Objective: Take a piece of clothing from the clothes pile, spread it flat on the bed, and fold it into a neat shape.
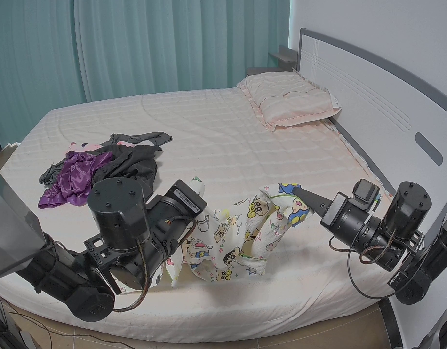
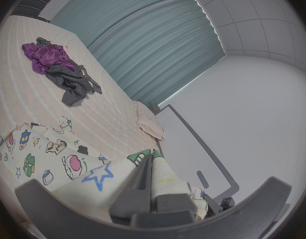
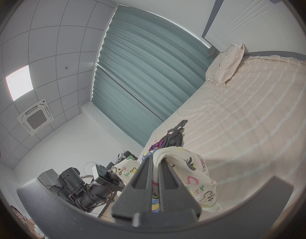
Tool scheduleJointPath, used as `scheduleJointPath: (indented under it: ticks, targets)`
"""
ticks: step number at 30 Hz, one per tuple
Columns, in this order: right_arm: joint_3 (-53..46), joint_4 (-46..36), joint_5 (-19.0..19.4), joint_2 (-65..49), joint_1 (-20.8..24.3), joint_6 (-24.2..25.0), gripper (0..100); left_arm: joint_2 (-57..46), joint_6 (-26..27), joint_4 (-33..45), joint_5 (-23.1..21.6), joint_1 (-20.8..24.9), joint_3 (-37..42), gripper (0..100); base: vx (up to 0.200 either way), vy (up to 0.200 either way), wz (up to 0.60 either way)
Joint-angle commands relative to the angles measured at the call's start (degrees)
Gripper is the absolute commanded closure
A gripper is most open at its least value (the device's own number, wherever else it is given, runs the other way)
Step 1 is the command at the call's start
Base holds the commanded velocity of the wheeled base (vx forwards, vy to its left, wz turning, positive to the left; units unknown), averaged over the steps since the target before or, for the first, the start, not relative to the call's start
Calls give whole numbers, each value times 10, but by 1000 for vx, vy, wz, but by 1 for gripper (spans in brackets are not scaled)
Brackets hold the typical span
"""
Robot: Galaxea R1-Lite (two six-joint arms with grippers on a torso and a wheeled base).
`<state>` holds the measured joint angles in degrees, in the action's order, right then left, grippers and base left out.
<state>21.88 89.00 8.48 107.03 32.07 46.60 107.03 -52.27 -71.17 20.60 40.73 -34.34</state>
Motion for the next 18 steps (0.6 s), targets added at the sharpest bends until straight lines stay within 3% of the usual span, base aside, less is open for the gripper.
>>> scheduleJointPath:
  ticks: [1,5,13,18]
  targets:
    - [0,7,0,2,0,0,100,-1,0,0,1,-1,1,100,0,0,0]
    - [0,7,0,1,0,0,100,-2,0,0,1,-1,2,100,0,0,0]
    - [0,7,-1,-24,0,-9,100,-41,4,0,19,-3,2,100,-200,0,0]
    - [0,7,0,-55,7,-50,100,-89,9,2,19,-7,2,100,-200,0,0]
